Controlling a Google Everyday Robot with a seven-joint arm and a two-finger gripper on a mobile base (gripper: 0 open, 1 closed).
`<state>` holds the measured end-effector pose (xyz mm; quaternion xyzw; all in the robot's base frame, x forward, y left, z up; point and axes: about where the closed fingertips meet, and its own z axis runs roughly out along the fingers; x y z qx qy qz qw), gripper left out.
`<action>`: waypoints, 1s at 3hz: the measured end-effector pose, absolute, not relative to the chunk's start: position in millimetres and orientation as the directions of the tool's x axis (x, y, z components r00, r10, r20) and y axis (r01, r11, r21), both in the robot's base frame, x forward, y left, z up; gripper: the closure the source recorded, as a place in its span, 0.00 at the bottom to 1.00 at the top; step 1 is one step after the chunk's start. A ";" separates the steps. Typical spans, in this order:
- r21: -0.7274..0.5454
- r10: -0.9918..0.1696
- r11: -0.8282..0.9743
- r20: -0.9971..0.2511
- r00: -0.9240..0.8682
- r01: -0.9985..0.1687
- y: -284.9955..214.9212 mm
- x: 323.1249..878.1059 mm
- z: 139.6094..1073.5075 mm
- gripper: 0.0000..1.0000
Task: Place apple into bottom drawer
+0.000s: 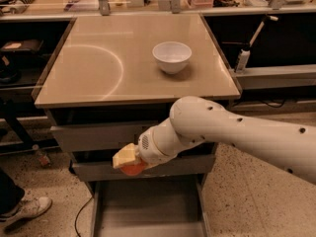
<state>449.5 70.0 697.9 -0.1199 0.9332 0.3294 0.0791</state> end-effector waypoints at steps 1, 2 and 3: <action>0.602 -0.166 0.752 -0.221 -0.961 -0.268 70.6 450.1 692.4 1.00; 0.608 -0.161 0.752 -0.205 -0.965 -0.255 72.7 450.0 679.4 1.00; 0.632 -0.099 0.759 -0.128 -0.987 -0.158 66.1 446.5 615.2 1.00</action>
Offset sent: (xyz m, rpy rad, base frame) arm 0.0018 0.0035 -0.0344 0.0141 0.0446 -0.0205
